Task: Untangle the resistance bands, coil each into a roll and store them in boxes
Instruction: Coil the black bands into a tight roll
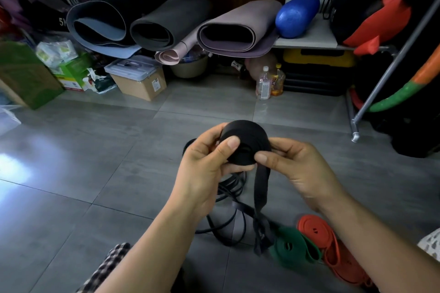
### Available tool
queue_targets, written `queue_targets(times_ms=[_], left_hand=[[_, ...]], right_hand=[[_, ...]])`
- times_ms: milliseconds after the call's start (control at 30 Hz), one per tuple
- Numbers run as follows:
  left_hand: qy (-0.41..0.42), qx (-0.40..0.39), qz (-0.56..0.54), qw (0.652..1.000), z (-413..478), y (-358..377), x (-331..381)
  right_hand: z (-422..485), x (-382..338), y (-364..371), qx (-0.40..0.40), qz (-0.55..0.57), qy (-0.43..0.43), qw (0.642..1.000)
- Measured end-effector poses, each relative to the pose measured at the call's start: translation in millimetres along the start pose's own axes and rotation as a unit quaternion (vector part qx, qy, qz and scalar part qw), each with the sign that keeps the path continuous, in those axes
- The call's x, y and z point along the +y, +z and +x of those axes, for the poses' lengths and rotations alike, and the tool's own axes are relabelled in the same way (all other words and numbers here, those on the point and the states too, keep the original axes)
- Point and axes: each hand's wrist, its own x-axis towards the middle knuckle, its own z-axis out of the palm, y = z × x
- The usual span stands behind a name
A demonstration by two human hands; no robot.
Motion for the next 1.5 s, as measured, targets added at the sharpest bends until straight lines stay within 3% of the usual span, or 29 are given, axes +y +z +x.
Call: queue_targets(times_ms=[167,267,333,400,433,500,600,700,800,933,1000,1067,1133,1200,1333,1433,1500], left_hand=[[-0.038,0.033,-0.109,0.993,-5,4,-18],[-0.059,0.015,-0.096,0.993,-3,1,-14],[-0.042,-0.014,0.086,0.995,1,-8,-1],[-0.001,-0.049,0.302,0.952,6,-15,8],[0.013,-0.070,0.363,0.929,7,-16,9],[0.030,-0.081,0.392,0.916,6,-16,9],[0.044,-0.031,0.274,0.960,5,-12,6],[0.036,-0.014,0.104,0.994,2,-6,3],[0.012,-0.006,0.023,1.000,-3,-2,-4],[-0.035,-0.027,0.007,0.999,-3,-6,-6],[-0.025,-0.042,0.137,0.989,-1,-11,-4],[0.043,-0.072,0.349,0.933,1,-15,0],[0.088,-0.097,0.428,0.894,1,-14,3],[0.096,-0.087,0.406,0.905,0,-12,3],[0.050,-0.014,0.171,0.984,0,-12,3],[0.028,0.002,0.070,0.997,-1,-10,0],[0.004,-0.010,0.044,0.999,-3,-9,-2]], right_hand=[[-3,9,9,0.042,0.055,-0.014,0.998],[0,1,0,0.010,0.002,0.003,1.000],[1,-5,-11,0.002,-0.124,0.002,0.992],[-1,-7,-16,-0.014,-0.311,-0.010,0.950],[-2,-6,-16,-0.026,-0.369,-0.018,0.929],[-3,-5,-13,-0.028,-0.379,-0.038,0.924],[1,-8,-12,-0.013,-0.176,-0.026,0.984],[1,-9,-14,-0.002,-0.029,-0.029,0.999],[0,-6,-10,-0.008,0.030,-0.015,0.999],[2,-10,-14,-0.019,0.008,-0.002,1.000],[1,-11,-18,-0.013,-0.095,-0.015,0.995],[-2,-9,-19,-0.031,-0.277,-0.035,0.960],[-3,-6,-17,-0.058,-0.318,-0.028,0.946],[-2,-6,-17,-0.066,-0.224,-0.004,0.972],[1,-4,-22,-0.062,-0.073,0.021,0.995],[1,-1,-17,-0.042,-0.007,0.005,0.999],[3,-5,-16,-0.030,-0.021,-0.003,0.999]])
